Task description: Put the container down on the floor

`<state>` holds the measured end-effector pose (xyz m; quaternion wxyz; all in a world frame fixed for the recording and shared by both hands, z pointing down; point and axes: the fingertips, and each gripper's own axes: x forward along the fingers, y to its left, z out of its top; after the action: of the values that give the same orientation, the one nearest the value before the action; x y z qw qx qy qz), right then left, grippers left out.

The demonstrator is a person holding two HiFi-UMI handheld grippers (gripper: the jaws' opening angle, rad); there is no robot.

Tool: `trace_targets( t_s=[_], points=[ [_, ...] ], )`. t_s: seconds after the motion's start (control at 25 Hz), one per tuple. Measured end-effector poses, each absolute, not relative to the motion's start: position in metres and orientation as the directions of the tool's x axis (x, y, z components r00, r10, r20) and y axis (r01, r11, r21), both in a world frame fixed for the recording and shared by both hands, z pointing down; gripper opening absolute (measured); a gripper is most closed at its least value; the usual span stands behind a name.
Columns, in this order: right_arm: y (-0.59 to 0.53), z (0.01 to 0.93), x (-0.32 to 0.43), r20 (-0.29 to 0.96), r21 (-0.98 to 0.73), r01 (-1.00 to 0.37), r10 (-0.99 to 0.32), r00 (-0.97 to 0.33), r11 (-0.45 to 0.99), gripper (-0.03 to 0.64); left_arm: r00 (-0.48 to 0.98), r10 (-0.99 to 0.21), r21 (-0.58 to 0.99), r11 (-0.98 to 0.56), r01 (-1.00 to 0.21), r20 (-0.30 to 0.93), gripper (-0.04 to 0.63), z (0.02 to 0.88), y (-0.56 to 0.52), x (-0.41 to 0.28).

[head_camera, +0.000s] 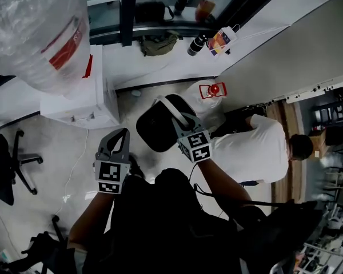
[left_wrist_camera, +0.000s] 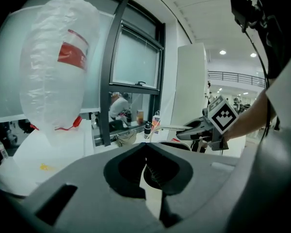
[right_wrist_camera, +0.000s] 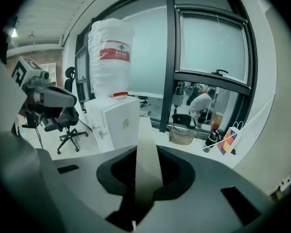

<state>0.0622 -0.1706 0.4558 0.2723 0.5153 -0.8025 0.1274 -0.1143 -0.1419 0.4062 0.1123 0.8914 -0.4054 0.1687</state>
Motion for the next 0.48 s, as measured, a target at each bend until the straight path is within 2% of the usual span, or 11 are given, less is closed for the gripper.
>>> trace_targets(
  t_s=[0.28,0.48],
  points=[
    [-0.207,0.504,0.064,0.639,0.051,-0.88,-0.693,-0.335,0.473,0.066,0.61,-0.64,0.085,-0.655,-0.751,0.466,0.011,0.438,-0.164,-0.1],
    [-0.227,0.546,0.069,0.68,0.022,-0.852,-0.633,-0.371,0.523,0.066,0.573,-0.656,0.064,-0.629,-0.775,0.491,0.011,0.46,-0.188,-0.085]
  ],
)
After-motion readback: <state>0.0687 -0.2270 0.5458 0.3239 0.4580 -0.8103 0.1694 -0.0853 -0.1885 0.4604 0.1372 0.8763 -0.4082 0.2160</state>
